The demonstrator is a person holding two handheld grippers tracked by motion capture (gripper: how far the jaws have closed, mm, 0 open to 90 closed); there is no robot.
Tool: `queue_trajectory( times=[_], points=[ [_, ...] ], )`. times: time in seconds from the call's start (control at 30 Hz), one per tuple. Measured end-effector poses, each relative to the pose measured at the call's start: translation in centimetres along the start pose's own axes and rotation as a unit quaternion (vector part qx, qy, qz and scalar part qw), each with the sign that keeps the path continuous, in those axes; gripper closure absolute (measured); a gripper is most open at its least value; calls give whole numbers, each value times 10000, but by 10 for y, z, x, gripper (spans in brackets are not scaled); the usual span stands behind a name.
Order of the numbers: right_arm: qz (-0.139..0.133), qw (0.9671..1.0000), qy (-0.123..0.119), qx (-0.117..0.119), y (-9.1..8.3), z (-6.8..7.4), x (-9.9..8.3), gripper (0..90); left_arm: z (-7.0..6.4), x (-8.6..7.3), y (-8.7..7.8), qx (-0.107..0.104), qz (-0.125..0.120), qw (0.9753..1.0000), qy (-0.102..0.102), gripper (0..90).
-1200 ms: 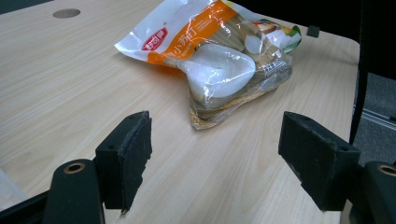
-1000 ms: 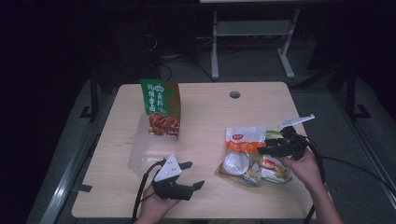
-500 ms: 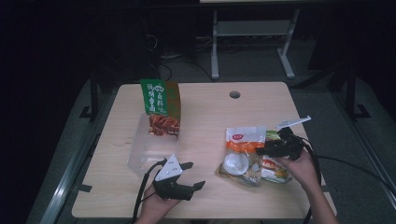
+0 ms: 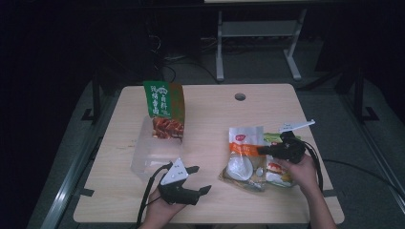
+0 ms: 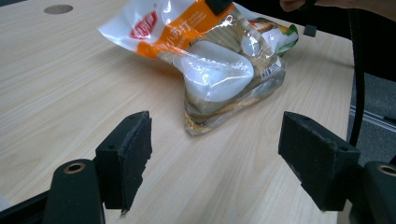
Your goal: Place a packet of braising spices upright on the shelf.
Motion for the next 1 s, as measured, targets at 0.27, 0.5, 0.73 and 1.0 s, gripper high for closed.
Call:
queue_trajectory(
  times=[0.27, 0.5, 0.73, 1.0],
  points=[
    [-406, 9972, -471, 404, -7, 26, 3, 898, -3, 0, 8, -102, 77, 9999, 6, 255],
    [-525, 9932, -890, 538, -10, 48, 8, 898, -3, 1, 16, -112, 144, 9998, -7, 255],
    [-552, 9905, -1125, 568, -11, 62, 14, 900, -2, 6, 29, -135, 181, 9996, -155, 258],
    [-538, 9864, -1337, 785, -14, 67, 14, 900, 3, 15, 53, -115, 157, 9978, -631, 264]
  ],
)
Point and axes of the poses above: each handheld gripper's, and its own axes: y roughly forward along the jaws, x roughly out of its top, z roughly to its left, the point moved 1 cm from there along y, roughly forward along the jaws
